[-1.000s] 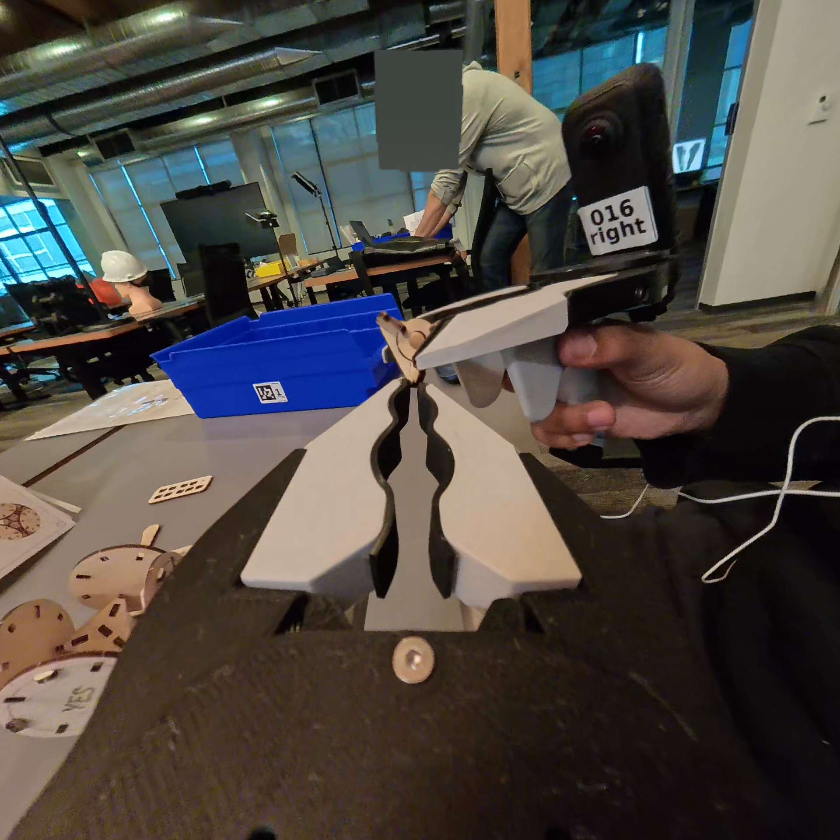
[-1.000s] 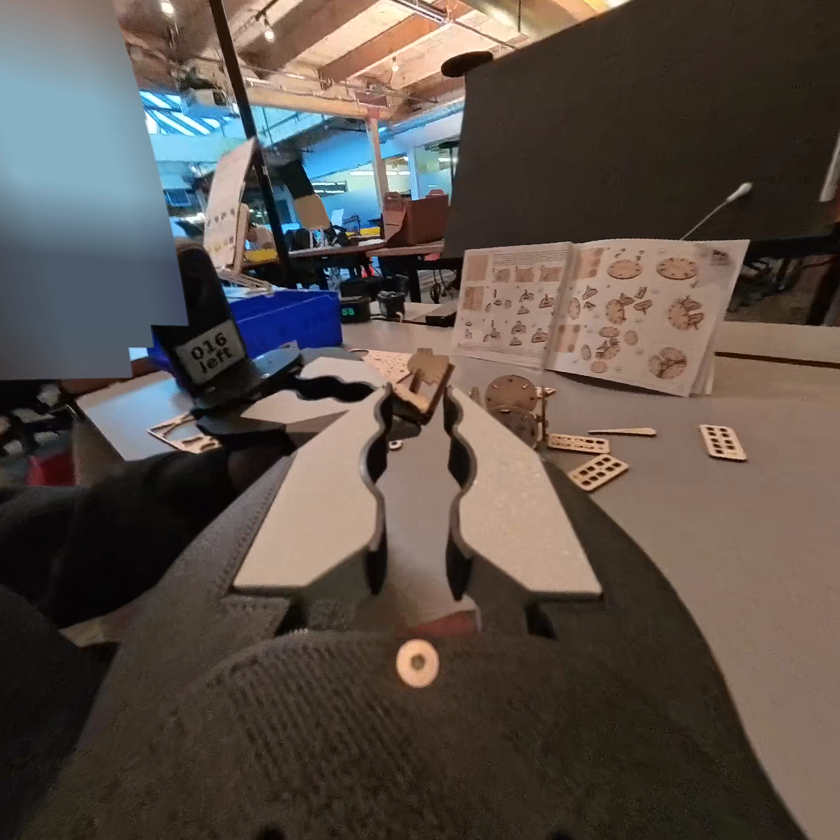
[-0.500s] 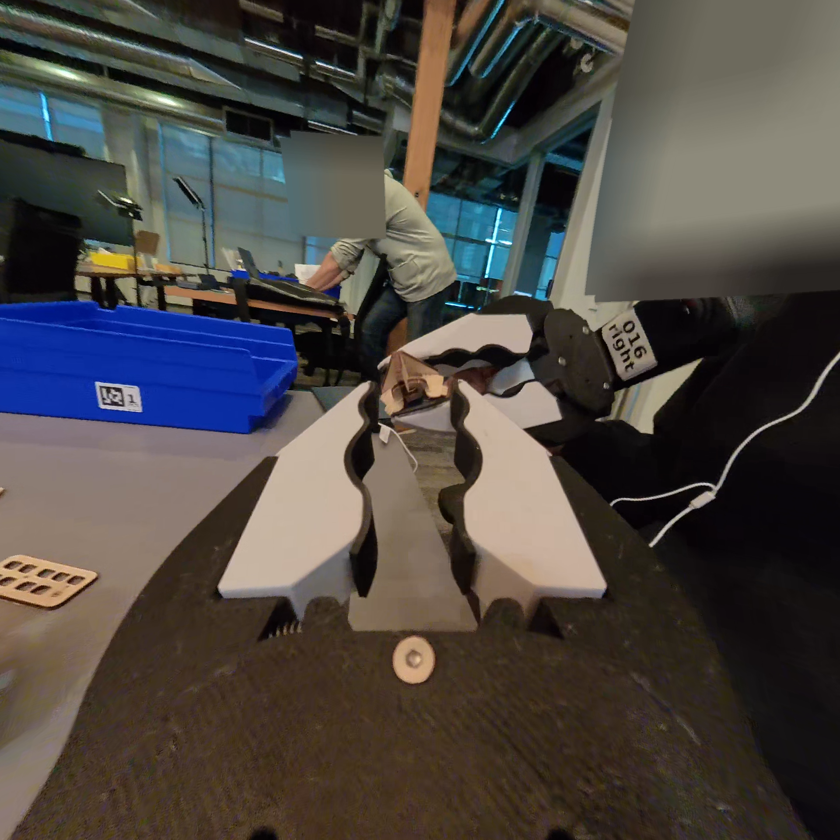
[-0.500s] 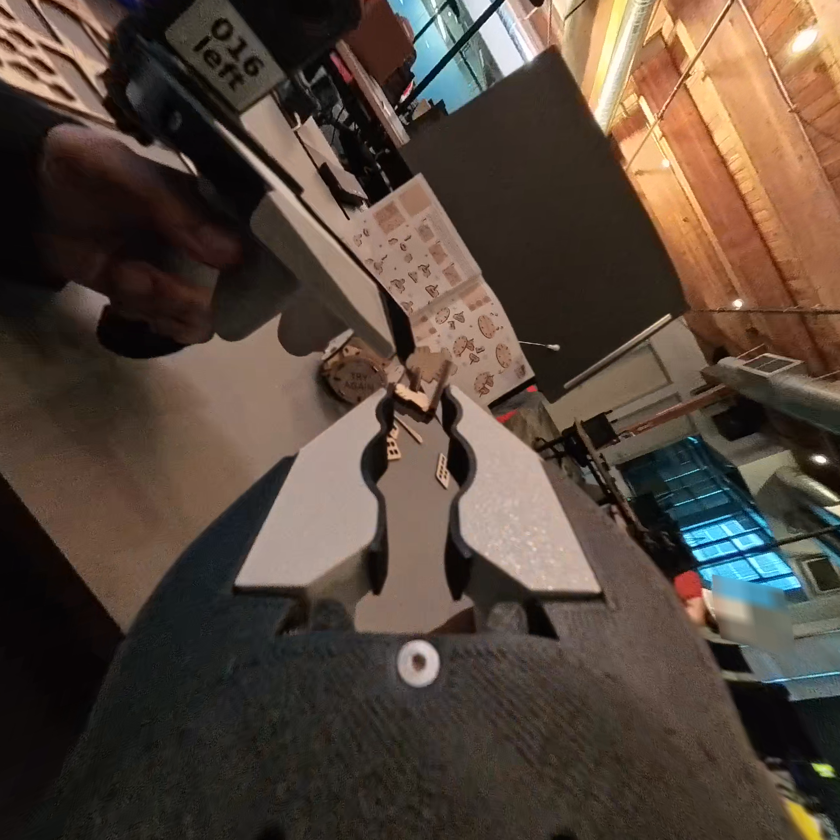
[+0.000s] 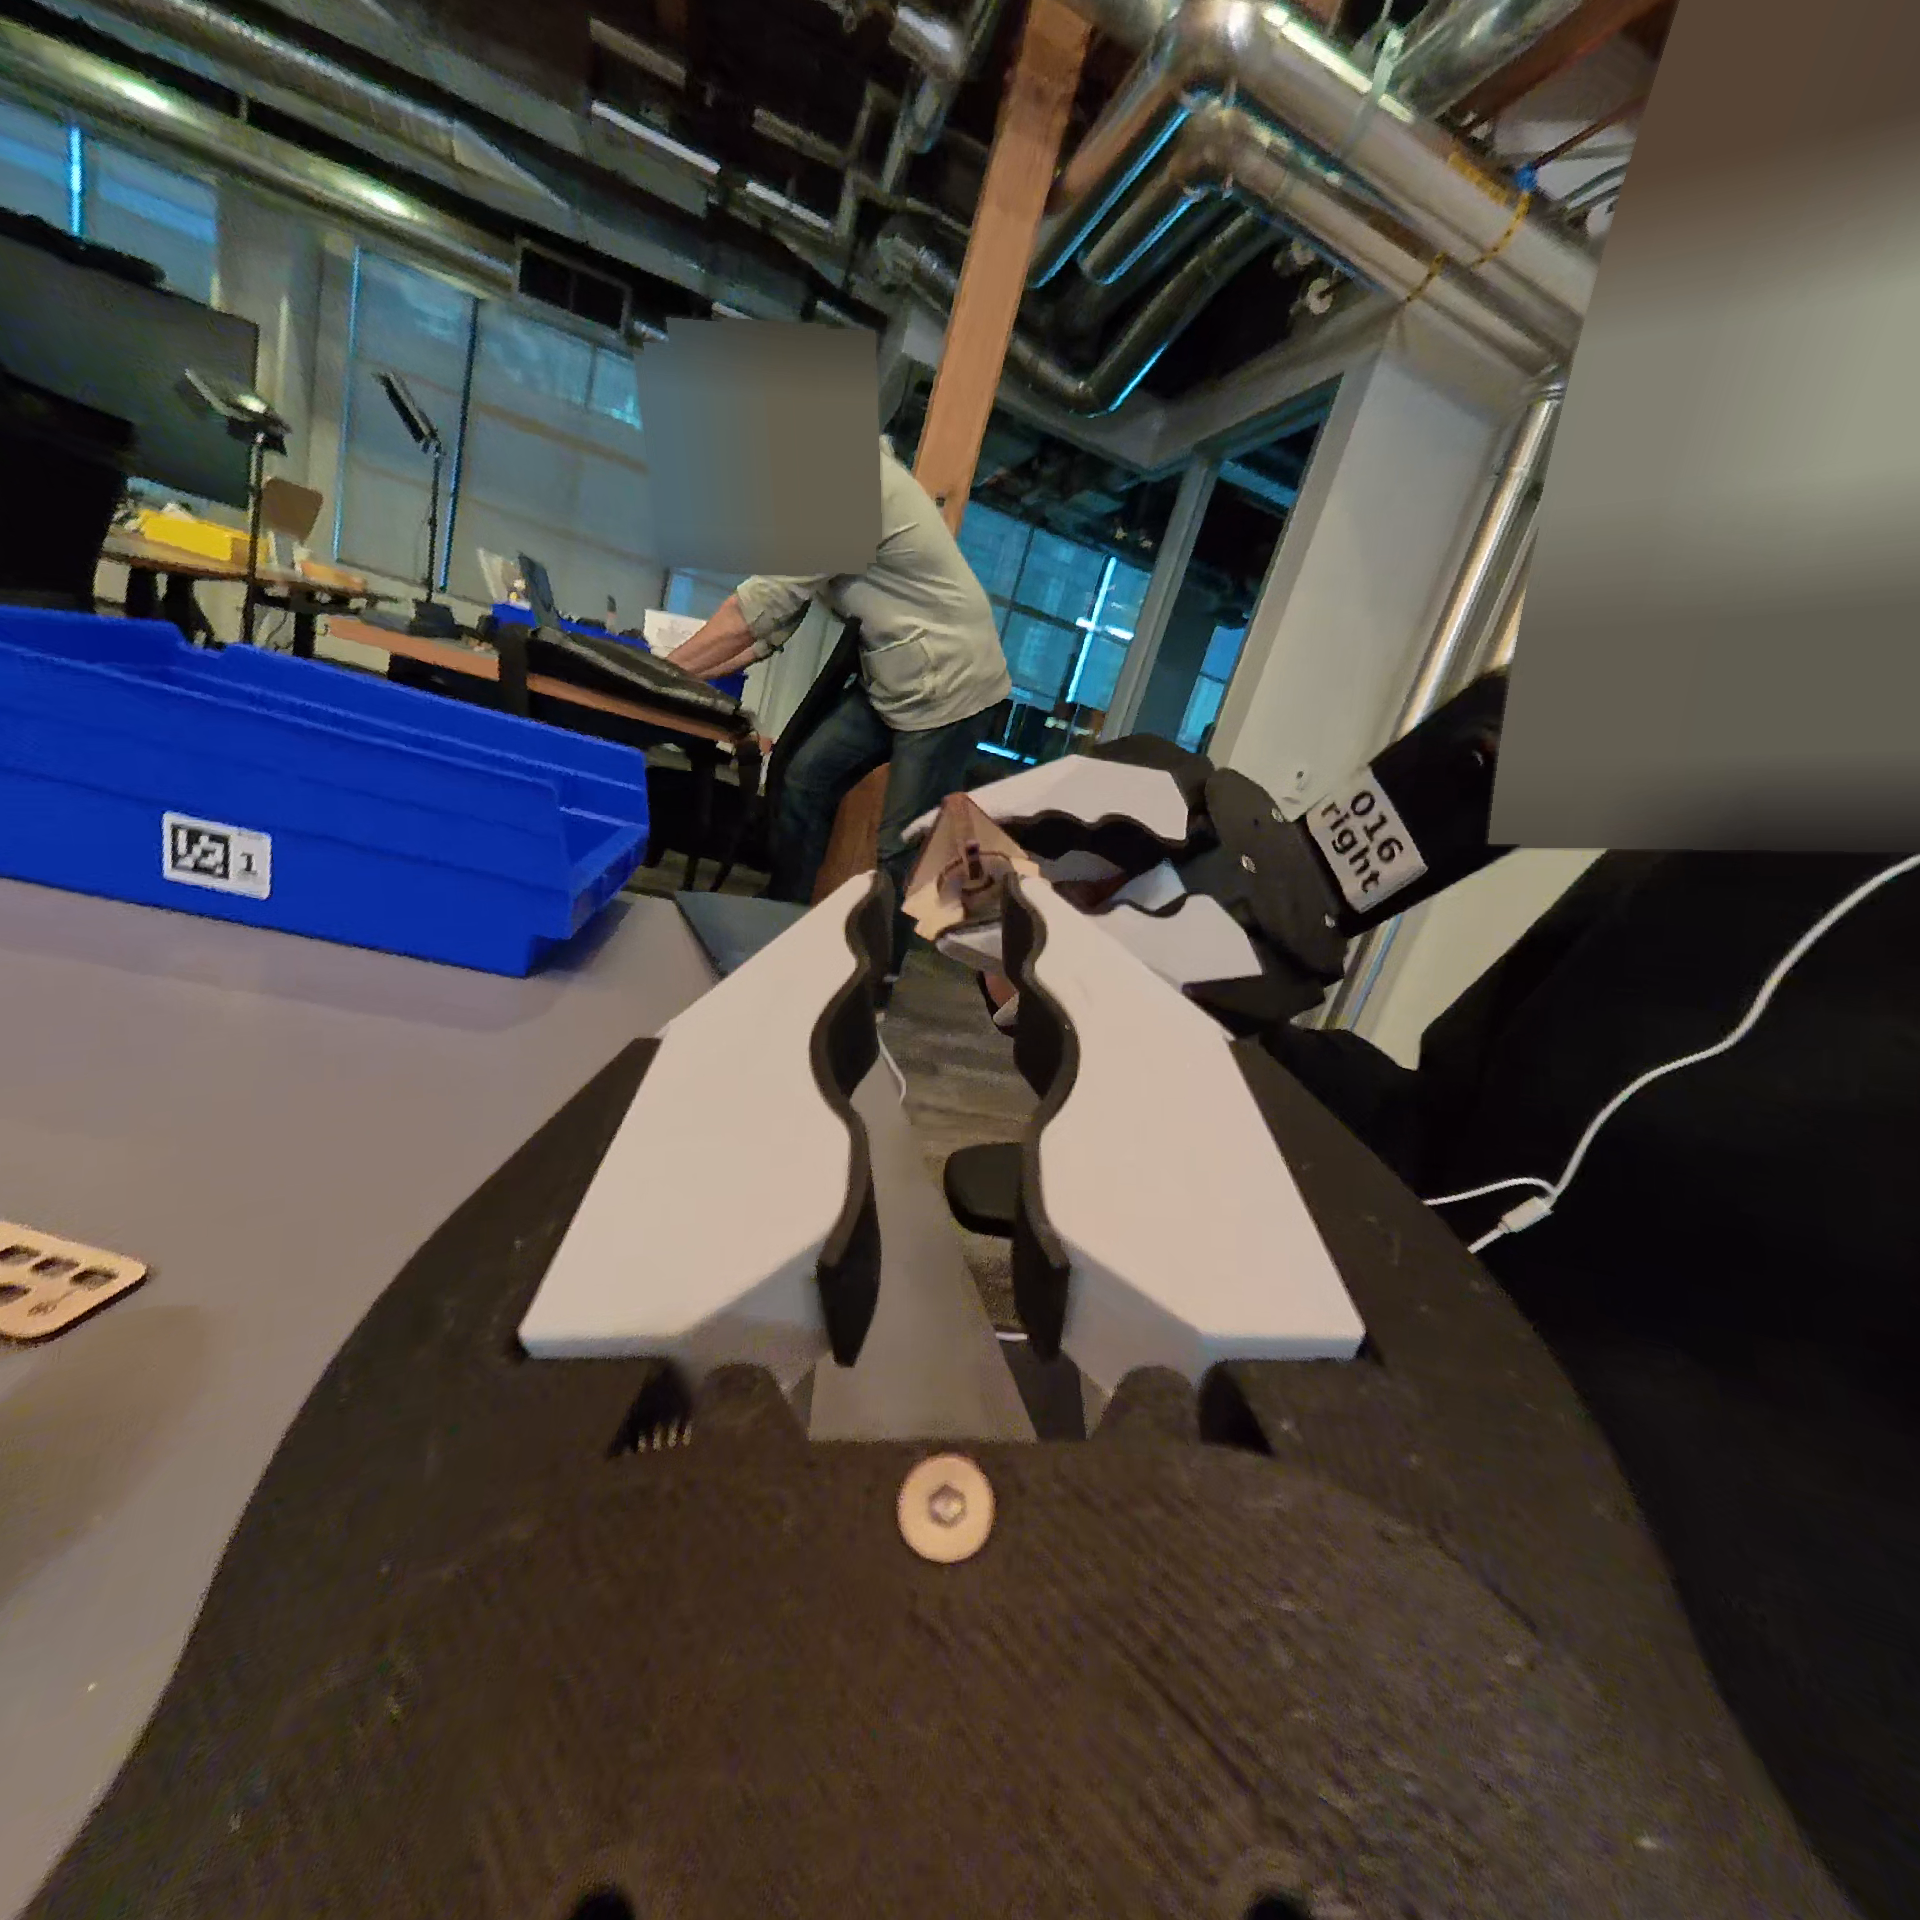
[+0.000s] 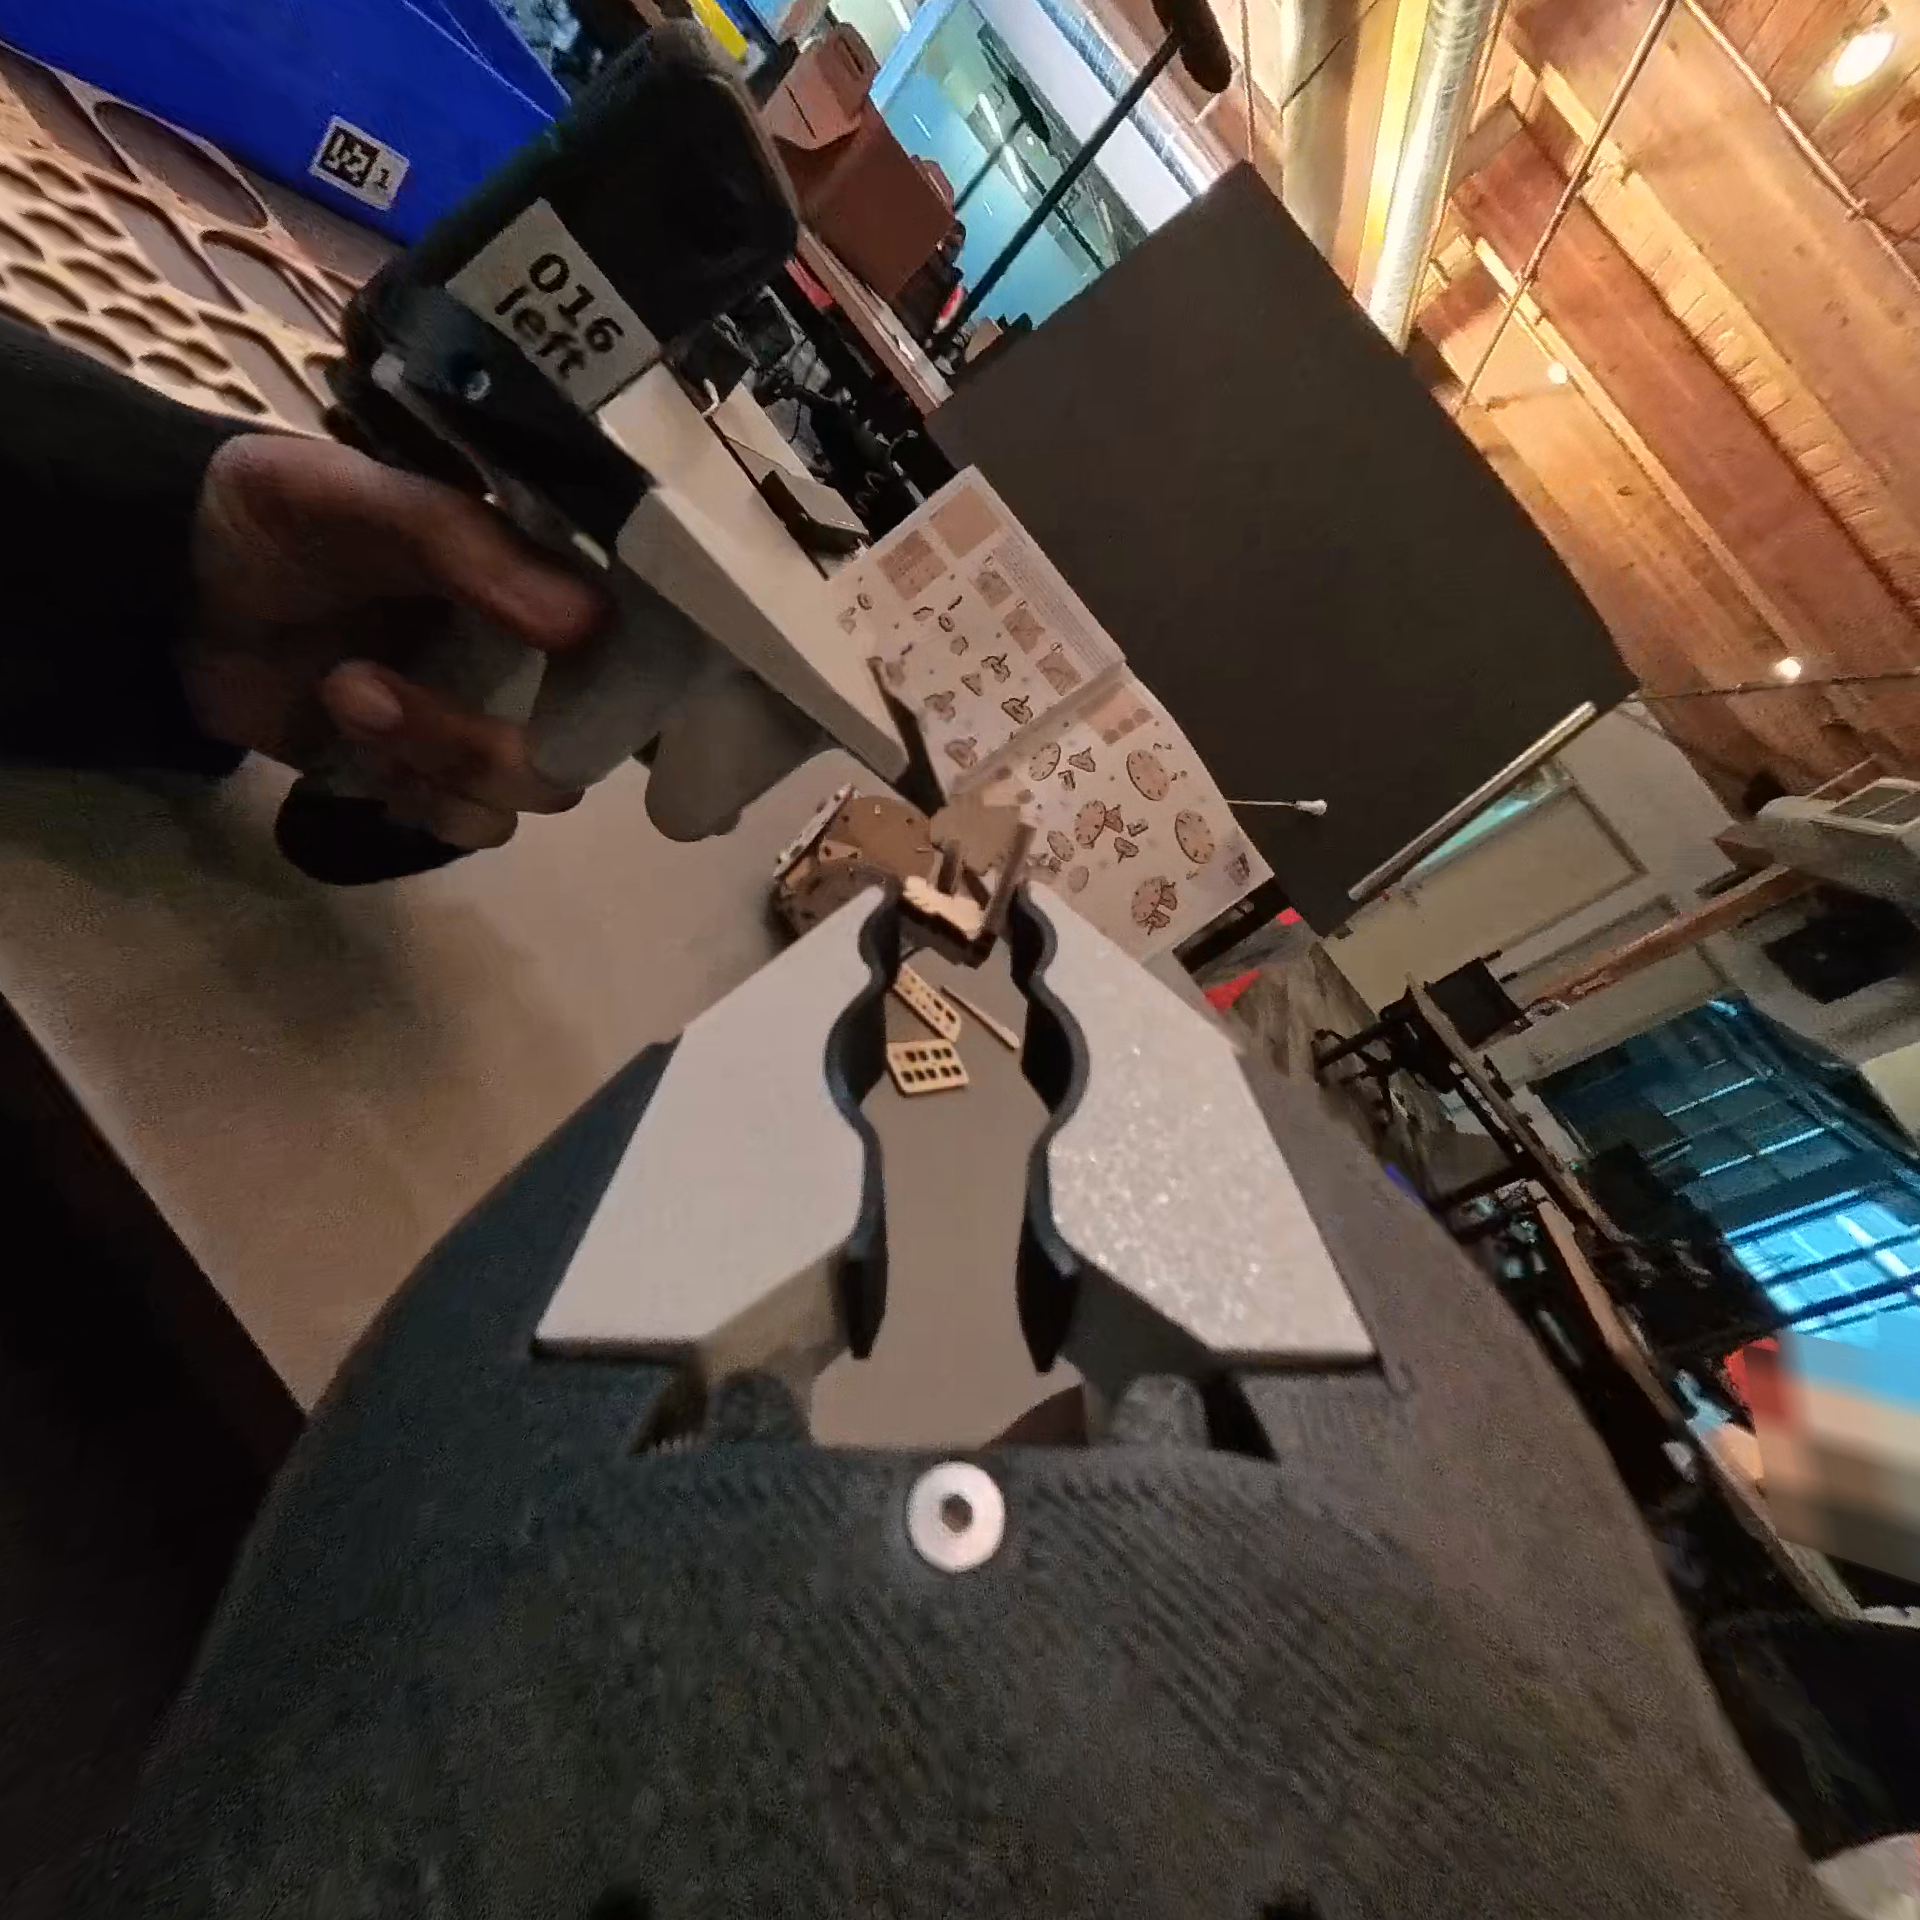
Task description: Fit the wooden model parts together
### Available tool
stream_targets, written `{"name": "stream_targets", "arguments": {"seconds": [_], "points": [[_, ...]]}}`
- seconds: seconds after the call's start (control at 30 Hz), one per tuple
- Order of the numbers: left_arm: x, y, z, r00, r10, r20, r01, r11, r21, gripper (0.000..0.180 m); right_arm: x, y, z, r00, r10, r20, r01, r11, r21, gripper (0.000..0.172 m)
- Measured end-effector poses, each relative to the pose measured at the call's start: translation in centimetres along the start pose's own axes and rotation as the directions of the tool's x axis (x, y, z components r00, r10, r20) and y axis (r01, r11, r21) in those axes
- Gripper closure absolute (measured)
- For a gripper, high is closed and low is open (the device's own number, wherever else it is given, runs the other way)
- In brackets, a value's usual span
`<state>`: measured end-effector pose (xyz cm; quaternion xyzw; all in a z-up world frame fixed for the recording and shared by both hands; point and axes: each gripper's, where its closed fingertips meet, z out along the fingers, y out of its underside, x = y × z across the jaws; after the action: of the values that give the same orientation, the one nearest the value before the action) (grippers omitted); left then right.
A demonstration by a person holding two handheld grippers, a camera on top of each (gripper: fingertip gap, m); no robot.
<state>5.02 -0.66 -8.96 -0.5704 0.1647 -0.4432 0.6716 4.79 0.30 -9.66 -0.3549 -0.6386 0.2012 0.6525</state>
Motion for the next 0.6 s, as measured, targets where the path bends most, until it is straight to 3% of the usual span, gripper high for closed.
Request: {"name": "stream_targets", "arguments": {"seconds": [0.07,0.1,0.13,0.2,0.3,0.33,0.37,0.43,0.6], "points": [[-0.6,0.7,0.2,0.999,0.005,0.035,-0.004,0.999,-0.042,0.162,0.1,1.7,0.7,0.969,0.244,0.033,-0.242,0.969,-0.047,0.152],[-1.0,1.1,0.3,0.998,0.020,0.066,-0.015,0.998,-0.068,0.161,-0.4,2.7,1.3,0.900,0.430,0.074,-0.425,0.902,-0.077,0.152],[-1.5,1.6,0.4,0.994,0.043,0.102,-0.033,0.995,-0.098,0.159,-1.3,3.6,1.8,0.781,0.611,0.127,-0.599,0.792,-0.118,0.152],[-2.2,2.2,0.4,0.983,0.095,0.157,-0.073,0.987,-0.142,0.155,-3.3,5.5,2.4,0.464,0.864,0.195,-0.822,0.502,-0.269,0.152],[-4.0,2.8,-0.1,0.950,0.163,0.266,-0.110,0.973,-0.201,0.157,-6.8,6.2,1.2,-0.010,0.960,0.280,-0.804,0.159,-0.573,0.152],[-4.3,3.0,-0.1,0.943,0.179,0.281,-0.118,0.968,-0.221,0.157,-7.3,6.0,0.7,-0.135,0.947,0.291,-0.775,0.082,-0.627,0.152],[-4.5,3.4,-0.1,0.939,0.189,0.286,-0.120,0.963,-0.242,0.158,-7.3,6.1,0.5,-0.210,0.935,0.287,-0.763,0.027,-0.646,0.152],[-4.5,3.8,0.0,0.941,0.187,0.281,-0.110,0.957,-0.267,0.158,-7.6,7.2,0.1,-0.226,0.937,0.267,-0.747,0.009,-0.665,0.152],[-4.8,3.8,-0.2,0.952,0.112,0.284,-0.040,0.968,-0.247,0.159,-8.9,9.7,-0.9,-0.060,0.976,0.207,-0.652,0.119,-0.749,0.145]]}}
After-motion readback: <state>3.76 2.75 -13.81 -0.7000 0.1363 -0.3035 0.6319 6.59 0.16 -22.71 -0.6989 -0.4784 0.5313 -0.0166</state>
